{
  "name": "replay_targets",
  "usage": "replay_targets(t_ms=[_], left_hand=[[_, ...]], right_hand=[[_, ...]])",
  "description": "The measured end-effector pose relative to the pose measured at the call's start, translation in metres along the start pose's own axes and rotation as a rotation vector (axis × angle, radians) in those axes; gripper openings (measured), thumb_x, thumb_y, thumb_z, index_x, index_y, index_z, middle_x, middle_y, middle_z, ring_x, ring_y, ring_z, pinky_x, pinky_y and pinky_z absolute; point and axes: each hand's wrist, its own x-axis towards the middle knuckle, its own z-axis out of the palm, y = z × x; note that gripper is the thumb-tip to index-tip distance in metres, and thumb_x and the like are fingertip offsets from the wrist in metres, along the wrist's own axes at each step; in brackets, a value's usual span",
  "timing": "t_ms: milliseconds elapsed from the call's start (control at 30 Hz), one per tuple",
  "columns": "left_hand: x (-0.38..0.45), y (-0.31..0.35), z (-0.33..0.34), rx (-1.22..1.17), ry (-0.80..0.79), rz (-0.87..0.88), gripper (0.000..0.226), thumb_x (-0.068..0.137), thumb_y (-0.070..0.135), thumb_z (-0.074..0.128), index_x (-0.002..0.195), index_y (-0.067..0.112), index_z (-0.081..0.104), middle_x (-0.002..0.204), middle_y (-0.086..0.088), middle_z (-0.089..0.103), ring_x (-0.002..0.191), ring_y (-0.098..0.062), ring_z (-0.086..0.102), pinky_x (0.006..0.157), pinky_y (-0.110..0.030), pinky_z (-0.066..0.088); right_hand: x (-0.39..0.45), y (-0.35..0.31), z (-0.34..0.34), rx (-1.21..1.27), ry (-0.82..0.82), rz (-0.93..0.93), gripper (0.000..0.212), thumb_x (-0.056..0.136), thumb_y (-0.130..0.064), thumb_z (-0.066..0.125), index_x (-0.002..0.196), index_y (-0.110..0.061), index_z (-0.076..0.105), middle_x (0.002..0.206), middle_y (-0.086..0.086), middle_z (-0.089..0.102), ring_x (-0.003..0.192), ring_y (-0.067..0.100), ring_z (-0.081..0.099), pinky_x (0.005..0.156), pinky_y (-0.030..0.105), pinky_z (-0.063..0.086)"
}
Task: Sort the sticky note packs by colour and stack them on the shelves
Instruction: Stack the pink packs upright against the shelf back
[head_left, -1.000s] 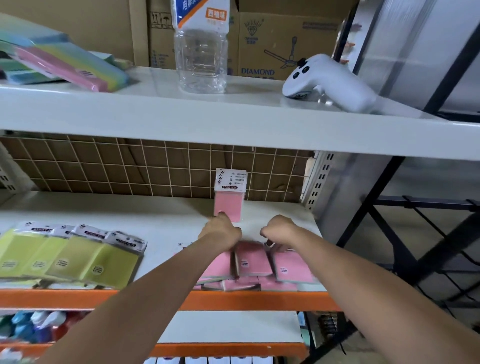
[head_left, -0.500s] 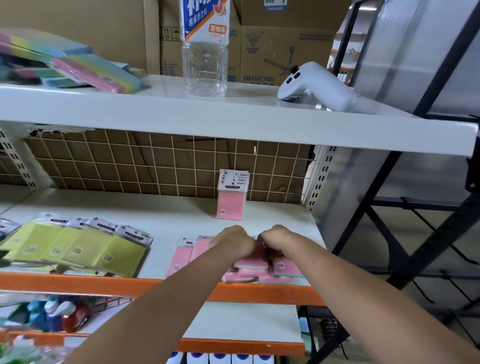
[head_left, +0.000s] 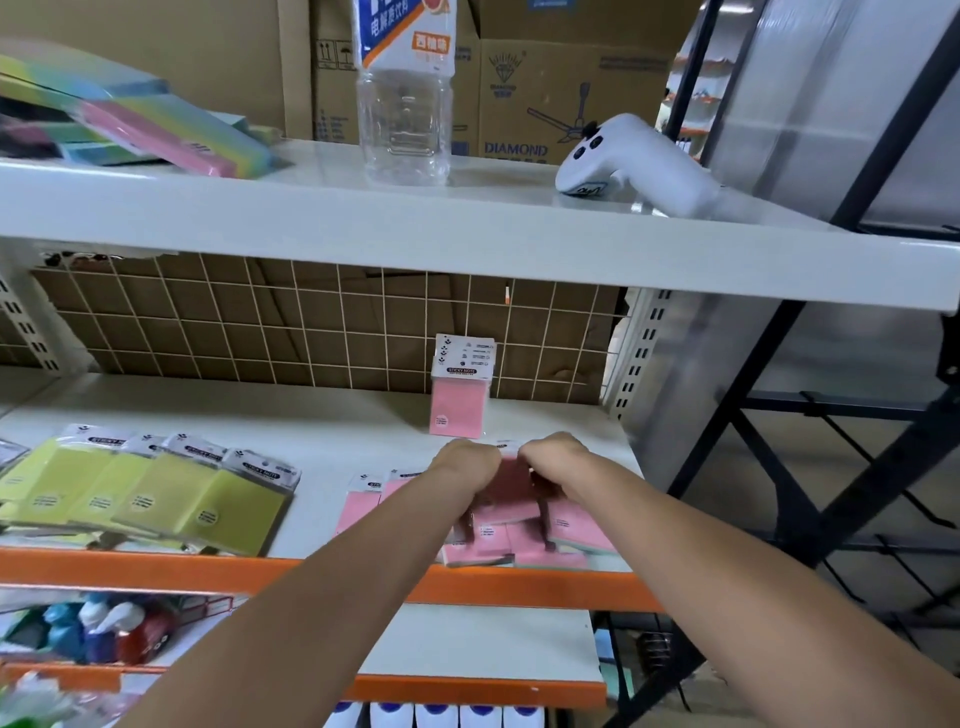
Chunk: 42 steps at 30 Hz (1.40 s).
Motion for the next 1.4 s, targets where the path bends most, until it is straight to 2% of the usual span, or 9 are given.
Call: replay_targets(t_ms=[133, 367, 500, 667, 933, 1067, 1200, 1300, 1400], left_hand=[[0.011, 0.008, -0.001, -0.044, 0.028, 0.012, 0.029, 0.092, 0.011, 0.039, 0.111, 0.000, 0.058, 0.115, -0.021, 0.061, 0.099, -0.031, 0.058, 0.081, -0.032, 0.047], [0.031, 0.018, -0.011, -0.032, 0.119, -0.069, 0.048, 0.085, 0.023, 0.039, 0.129, 0.007, 0.050, 0.131, -0.016, 0.048, 0.118, -0.032, 0.050, 0.102, -0.039, 0.042], [0.055, 0.015, -0.014, -0.005, 0.097, -0.015, 0.043, 0.088, 0.020, 0.045, 0.130, 0.008, 0.047, 0.125, -0.014, 0.055, 0.114, -0.031, 0.054, 0.095, -0.030, 0.046], [0.072, 0.007, -0.017, -0.091, 0.017, -0.029, 0.008, 0.093, 0.007, 0.043, 0.099, 0.010, 0.047, 0.074, -0.002, 0.045, 0.086, -0.022, 0.050, 0.052, -0.021, 0.038], [0.115, -0.007, -0.014, -0.279, 0.006, 0.031, 0.040, 0.083, -0.002, 0.042, 0.120, 0.005, 0.055, 0.106, -0.013, 0.068, 0.083, -0.025, 0.067, 0.072, -0.032, 0.058], [0.114, -0.006, -0.015, -0.318, -0.007, 0.049, 0.032, 0.095, -0.002, 0.040, 0.121, 0.000, 0.058, 0.113, -0.017, 0.066, 0.078, -0.025, 0.065, 0.041, -0.014, 0.049], [0.118, -0.007, -0.012, -0.370, 0.001, 0.066, 0.019, 0.094, 0.004, 0.052, 0.111, 0.002, 0.061, 0.100, -0.013, 0.065, 0.065, -0.018, 0.059, 0.036, -0.010, 0.043], [0.131, -0.015, -0.011, -0.364, 0.002, 0.057, 0.029, 0.087, 0.002, 0.049, 0.115, 0.006, 0.056, 0.104, -0.006, 0.063, 0.080, -0.021, 0.062, 0.056, -0.014, 0.054], [0.149, -0.035, -0.012, -0.158, -0.015, 0.061, 0.054, 0.076, 0.008, 0.047, 0.130, 0.011, 0.046, 0.113, -0.012, 0.065, 0.103, -0.032, 0.063, 0.088, -0.036, 0.053]], right_hand=[[0.008, -0.011, -0.003, 0.045, 0.054, -0.049, 0.012, 0.080, -0.024, 0.055, 0.082, -0.012, 0.055, 0.085, 0.012, 0.060, 0.076, 0.029, 0.060, 0.067, 0.032, 0.051], [0.016, -0.029, -0.003, 0.095, 0.149, -0.173, 0.021, 0.084, -0.008, 0.046, 0.065, -0.015, 0.048, 0.059, 0.002, 0.047, 0.053, 0.019, 0.042, 0.049, 0.023, 0.029], [0.020, -0.037, 0.010, 0.097, 0.181, -0.229, 0.012, 0.089, -0.011, 0.047, 0.081, -0.015, 0.054, 0.074, 0.005, 0.055, 0.059, 0.019, 0.046, 0.045, 0.023, 0.028], [0.029, -0.040, 0.029, 0.108, 0.127, -0.282, 0.030, 0.089, -0.008, 0.042, 0.114, -0.015, 0.058, 0.099, 0.005, 0.062, 0.082, 0.023, 0.055, 0.049, 0.021, 0.035], [0.041, -0.043, 0.050, 0.171, 0.001, -0.259, 0.039, 0.086, -0.004, 0.037, 0.122, -0.013, 0.051, 0.109, 0.011, 0.065, 0.089, 0.021, 0.061, 0.069, 0.028, 0.049], [0.042, -0.043, 0.054, 0.213, -0.055, -0.231, 0.035, 0.091, -0.011, 0.046, 0.126, -0.015, 0.046, 0.115, 0.007, 0.061, 0.103, 0.025, 0.060, 0.091, 0.034, 0.051], [0.046, -0.042, 0.059, 0.181, -0.041, -0.223, 0.043, 0.089, -0.008, 0.047, 0.131, -0.017, 0.042, 0.115, 0.009, 0.063, 0.099, 0.025, 0.061, 0.086, 0.035, 0.051], [0.045, -0.041, 0.056, 0.165, -0.085, -0.231, 0.057, 0.089, -0.004, 0.045, 0.142, -0.023, 0.034, 0.125, 0.010, 0.058, 0.091, 0.021, 0.058, 0.066, 0.025, 0.047], [0.045, -0.035, 0.055, 0.117, -0.124, -0.200, 0.073, 0.088, -0.005, 0.045, 0.151, -0.032, 0.019, 0.134, 0.011, 0.052, 0.108, 0.024, 0.061, 0.075, 0.027, 0.051]])
